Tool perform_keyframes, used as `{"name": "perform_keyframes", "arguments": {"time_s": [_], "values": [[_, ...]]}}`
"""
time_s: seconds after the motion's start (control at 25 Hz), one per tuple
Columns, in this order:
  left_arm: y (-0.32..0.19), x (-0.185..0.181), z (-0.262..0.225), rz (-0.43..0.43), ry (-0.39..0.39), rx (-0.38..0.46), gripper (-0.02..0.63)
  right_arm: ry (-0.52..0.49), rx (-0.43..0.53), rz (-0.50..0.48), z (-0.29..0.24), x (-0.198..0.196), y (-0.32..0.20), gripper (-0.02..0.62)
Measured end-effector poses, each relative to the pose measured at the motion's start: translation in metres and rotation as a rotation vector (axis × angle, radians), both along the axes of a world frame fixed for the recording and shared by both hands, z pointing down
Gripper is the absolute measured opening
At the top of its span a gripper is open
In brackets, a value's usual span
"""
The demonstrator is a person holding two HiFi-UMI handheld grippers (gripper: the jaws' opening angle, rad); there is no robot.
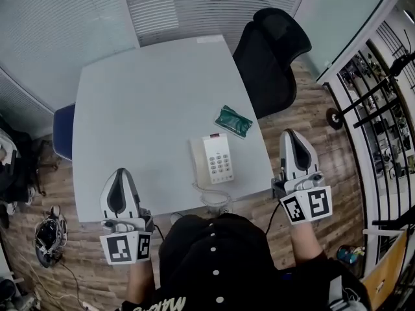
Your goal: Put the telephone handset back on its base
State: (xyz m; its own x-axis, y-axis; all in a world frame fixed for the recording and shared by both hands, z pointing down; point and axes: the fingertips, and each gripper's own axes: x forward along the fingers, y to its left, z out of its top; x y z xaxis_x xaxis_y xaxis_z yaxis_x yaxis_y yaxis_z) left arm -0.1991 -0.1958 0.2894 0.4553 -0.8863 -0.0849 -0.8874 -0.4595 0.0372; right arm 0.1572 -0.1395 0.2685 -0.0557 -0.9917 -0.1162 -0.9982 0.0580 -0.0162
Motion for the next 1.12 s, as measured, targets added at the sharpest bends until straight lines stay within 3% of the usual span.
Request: {"name": "perform_keyframes", "arguments": {"time_s": [1.12], "values": [[0.000,-0.007,0.002,-0.026,-0.021,-0.009,0.014,0.055,-0.027,-0.037,0.009,-0.019,-0.007,0.034]]}}
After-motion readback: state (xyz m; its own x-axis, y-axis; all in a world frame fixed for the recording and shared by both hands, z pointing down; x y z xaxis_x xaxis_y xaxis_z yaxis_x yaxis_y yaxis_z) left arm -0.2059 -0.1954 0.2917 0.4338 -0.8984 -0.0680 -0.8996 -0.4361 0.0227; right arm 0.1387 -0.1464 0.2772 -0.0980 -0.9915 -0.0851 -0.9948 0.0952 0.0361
